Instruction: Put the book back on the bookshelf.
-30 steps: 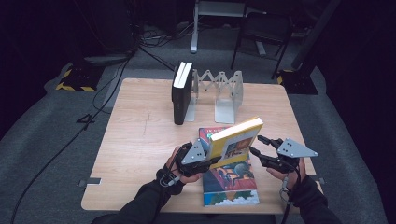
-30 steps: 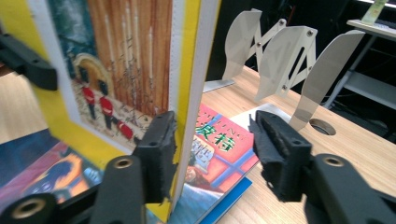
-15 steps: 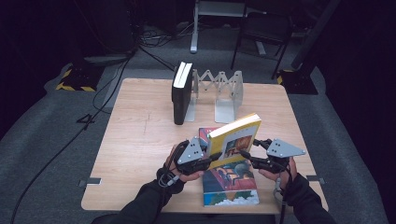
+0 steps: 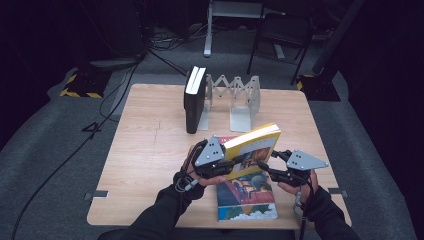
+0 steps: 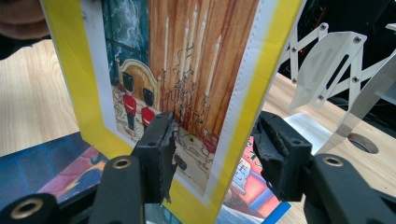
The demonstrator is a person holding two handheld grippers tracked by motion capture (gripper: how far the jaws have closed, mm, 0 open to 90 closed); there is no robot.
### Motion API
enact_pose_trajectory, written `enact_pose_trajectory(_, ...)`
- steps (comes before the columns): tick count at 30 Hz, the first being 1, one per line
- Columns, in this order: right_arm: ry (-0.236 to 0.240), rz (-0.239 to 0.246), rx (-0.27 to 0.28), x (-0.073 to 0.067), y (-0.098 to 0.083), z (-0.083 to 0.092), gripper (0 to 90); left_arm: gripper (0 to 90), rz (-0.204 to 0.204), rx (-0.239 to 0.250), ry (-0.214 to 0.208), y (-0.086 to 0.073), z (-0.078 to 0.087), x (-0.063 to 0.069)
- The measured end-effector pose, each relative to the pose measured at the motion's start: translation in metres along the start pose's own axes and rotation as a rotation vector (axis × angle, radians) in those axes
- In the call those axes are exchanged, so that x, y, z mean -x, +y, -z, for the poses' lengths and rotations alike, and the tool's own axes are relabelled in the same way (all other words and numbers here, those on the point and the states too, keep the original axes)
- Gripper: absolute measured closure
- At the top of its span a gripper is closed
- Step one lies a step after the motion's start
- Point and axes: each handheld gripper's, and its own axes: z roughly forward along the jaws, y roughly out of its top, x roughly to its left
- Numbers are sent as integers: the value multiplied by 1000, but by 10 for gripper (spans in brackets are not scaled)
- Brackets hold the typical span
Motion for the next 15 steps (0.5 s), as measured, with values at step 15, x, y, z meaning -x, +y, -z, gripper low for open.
enact_pose_trajectory(15,-12,-17,-5,5,-3,6,409,744,-11,4,30,20,-4,-4)
